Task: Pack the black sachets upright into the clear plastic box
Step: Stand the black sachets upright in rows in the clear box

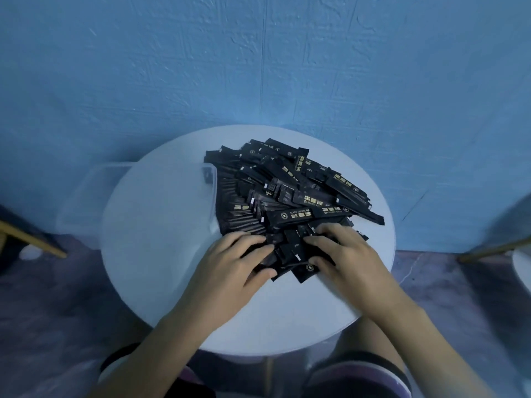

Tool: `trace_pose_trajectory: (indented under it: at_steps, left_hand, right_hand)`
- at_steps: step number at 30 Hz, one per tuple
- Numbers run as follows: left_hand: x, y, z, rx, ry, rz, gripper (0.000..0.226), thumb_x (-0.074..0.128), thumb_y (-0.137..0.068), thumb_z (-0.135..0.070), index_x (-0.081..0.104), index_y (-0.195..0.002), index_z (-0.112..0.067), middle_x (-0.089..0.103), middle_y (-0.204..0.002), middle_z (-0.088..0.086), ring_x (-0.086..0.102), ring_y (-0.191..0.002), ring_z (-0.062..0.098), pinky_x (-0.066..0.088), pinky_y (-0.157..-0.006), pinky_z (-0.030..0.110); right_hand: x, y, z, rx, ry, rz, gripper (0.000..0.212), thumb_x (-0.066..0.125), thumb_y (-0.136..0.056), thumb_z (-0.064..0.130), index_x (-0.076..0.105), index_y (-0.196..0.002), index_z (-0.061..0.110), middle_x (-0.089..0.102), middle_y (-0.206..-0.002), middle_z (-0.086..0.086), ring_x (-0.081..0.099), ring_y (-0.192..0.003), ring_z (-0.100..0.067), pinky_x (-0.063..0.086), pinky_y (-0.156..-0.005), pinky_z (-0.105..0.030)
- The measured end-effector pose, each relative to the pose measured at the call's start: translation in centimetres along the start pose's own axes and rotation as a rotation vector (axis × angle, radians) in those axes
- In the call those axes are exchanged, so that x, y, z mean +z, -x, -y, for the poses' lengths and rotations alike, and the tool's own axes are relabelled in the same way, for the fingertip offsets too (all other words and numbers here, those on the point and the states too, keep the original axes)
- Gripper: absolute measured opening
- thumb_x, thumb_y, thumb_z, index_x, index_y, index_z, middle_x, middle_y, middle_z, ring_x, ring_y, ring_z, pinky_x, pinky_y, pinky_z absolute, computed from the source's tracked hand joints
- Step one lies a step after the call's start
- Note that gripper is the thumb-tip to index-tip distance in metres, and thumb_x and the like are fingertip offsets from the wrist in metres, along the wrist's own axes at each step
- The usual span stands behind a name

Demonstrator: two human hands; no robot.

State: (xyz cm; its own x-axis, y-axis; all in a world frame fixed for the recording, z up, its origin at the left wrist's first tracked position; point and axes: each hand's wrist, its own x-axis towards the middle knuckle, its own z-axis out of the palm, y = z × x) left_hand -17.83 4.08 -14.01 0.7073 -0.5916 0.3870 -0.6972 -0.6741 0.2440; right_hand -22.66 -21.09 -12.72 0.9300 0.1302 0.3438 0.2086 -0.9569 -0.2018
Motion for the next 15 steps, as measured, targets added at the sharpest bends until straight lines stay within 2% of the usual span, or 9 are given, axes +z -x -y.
trace_pose_trajectory:
  at_steps: [5,10,15]
  left_hand:
    - [0.9,0.0,0.3,0.013,-0.028,-0.102,0.039,0.052,-0.094,-0.044,0.07,-0.123,-0.026,0.065,-0.117,-0.014,0.054,-0.111,0.016,0.046,-0.092,0.034]
    - [1.1,-0.3,-0.1,-0.037,-0.002,-0.192,0.042,0.058,-0.091,-0.048,0.069,-0.124,-0.025,0.067,-0.108,-0.014,0.055,-0.102,0.018,0.045,-0.086,0.036]
    - [1.5,-0.7,-1.0,-0.011,0.026,-0.232,0.032,0.058,-0.092,-0.046,0.074,-0.112,-0.028,0.068,-0.102,-0.016,0.054,-0.096,0.016,0.038,-0.084,0.029]
  right_hand:
    - [-0.2,-0.8,0.4,-0.059,-0.007,-0.071,0.023,0.075,-0.088,0.023,0.073,-0.111,0.025,0.059,-0.103,0.005,0.059,-0.093,-0.022,0.053,-0.073,-0.035]
    - [-0.5,-1.3,0.5,-0.109,-0.033,-0.101,0.015,0.071,-0.092,0.024,0.076,-0.105,0.027,0.063,-0.101,0.007,0.06,-0.09,-0.022,0.052,-0.076,-0.034]
    - [0.0,-1.1,0.6,-0.103,-0.058,-0.082,0.017,0.07,-0.091,0.029,0.076,-0.107,0.029,0.062,-0.104,0.007,0.058,-0.094,-0.021,0.05,-0.078,-0.031]
